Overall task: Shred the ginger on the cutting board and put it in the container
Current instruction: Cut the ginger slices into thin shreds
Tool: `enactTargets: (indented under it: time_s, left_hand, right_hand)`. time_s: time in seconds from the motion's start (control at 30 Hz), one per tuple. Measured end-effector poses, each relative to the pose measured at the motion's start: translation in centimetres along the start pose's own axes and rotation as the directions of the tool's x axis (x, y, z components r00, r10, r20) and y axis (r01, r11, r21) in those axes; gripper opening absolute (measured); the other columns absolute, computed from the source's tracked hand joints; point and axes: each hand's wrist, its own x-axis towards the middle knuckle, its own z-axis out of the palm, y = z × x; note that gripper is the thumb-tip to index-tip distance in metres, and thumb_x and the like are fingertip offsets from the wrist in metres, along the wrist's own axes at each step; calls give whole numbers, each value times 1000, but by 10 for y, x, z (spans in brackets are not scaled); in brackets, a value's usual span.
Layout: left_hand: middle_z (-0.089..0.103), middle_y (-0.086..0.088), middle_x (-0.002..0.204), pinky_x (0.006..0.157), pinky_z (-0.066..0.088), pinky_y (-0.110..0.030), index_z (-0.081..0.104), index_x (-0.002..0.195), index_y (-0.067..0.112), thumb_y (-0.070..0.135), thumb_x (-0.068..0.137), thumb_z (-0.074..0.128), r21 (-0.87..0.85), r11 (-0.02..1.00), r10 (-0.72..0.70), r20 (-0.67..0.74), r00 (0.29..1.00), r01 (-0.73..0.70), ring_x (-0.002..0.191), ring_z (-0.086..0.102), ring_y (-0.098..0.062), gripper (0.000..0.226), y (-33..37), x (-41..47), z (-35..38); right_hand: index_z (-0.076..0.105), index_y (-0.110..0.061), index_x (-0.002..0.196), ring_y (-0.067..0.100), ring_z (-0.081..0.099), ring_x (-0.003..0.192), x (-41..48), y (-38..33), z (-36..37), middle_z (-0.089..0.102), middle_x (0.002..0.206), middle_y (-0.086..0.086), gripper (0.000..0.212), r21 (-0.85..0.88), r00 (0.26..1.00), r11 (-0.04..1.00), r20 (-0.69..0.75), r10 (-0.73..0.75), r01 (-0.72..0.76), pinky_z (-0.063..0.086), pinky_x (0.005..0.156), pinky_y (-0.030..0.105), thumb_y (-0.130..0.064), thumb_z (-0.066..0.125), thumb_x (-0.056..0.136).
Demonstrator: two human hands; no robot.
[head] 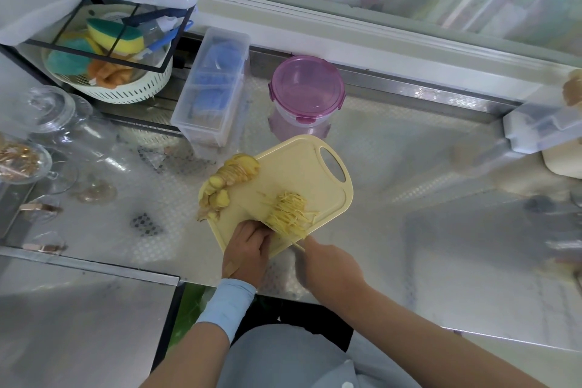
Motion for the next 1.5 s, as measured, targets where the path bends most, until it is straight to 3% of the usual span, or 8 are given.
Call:
enactTargets:
  time_s: [0.13, 0.33, 0.57, 0.73, 0.9, 1.07, 1.2, 1.5]
  left_hand:
    - [65, -12, 89, 80, 41, -23, 71, 84, 2, 15, 90, 52, -4, 1000, 9, 4, 1000, -9, 92, 52, -24, 24, 0, 0, -1]
    - [66, -14, 88, 81, 43, -26, 71, 84, 0, 15, 88, 51, 14, 1000, 23, 0, 1000, -23, 91, 51, -24, 25, -4, -1, 0]
    - [65, -14, 88, 78, 43, -27, 71, 84, 1, 16, 88, 51, 16, 1000, -6, 11, 1000, 6, 91, 51, -24, 25, -4, -1, 1]
    - [65, -12, 89, 79, 40, -22, 72, 85, 2, 16, 88, 54, 4, 1000, -3, -4, 1000, 3, 91, 52, -24, 22, -1, -1, -1]
    - [65, -12, 90, 77, 44, -25, 72, 86, 3, 18, 89, 53, 9, 1000, -13, -1, 1000, 13, 91, 53, -25, 24, -4, -2, 2]
    - [64, -10, 90, 74, 46, -28, 71, 83, 4, 17, 87, 52, 19, 999, -38, 13, 999, 38, 91, 54, -25, 23, -5, -3, 2]
    - [64, -11, 90, 75, 45, -28, 70, 83, 3, 13, 85, 53, 26, 999, -26, 17, 1000, 26, 90, 54, -26, 20, -7, -4, 4]
    - [65, -9, 93, 77, 43, -24, 72, 86, 4, 15, 88, 53, 8, 1000, -13, 3, 1000, 13, 93, 54, -25, 22, -4, -3, 1]
  right_hand:
    - [41, -18, 115, 29, 54, 61, 12, -9, 2, 48, 69, 2, 16, 12, 999, 1000, 38, 12, -12, 39, 53, 34, -17, 41, 99]
    - [29, -18, 98, 25, 44, 59, 12, -18, -15, 44, 72, 4, 14, 0, 996, 999, 85, -38, 38, 36, 54, 36, -11, 40, 93]
    - [40, -21, 116, 24, 47, 55, 6, -10, -3, 51, 71, 3, 18, 1, 1000, 1000, 24, -3, 3, 39, 51, 34, -19, 43, 99]
    - [37, -16, 104, 29, 48, 62, 17, -19, -10, 46, 73, 4, 14, -7, 995, 1000, 97, -24, 25, 36, 53, 34, -7, 42, 94]
    - [32, -18, 95, 34, 55, 69, 28, -28, -14, 45, 73, 5, 19, 3, 994, 999, 100, -53, 53, 45, 58, 38, -3, 42, 90]
    - [39, -15, 110, 30, 50, 67, 14, -14, -10, 47, 75, 4, 16, 5, 996, 999, 66, -54, 54, 38, 58, 36, -12, 42, 95]
    - [40, -25, 123, 21, 49, 56, 4, -2, 0, 53, 71, 2, 27, 47, 1000, 999, 13, -26, 25, 37, 50, 32, -20, 42, 96]
    - [42, -13, 113, 29, 48, 71, 19, -21, -12, 45, 78, 3, 20, 3, 994, 999, 100, -39, 38, 38, 62, 35, -6, 42, 94]
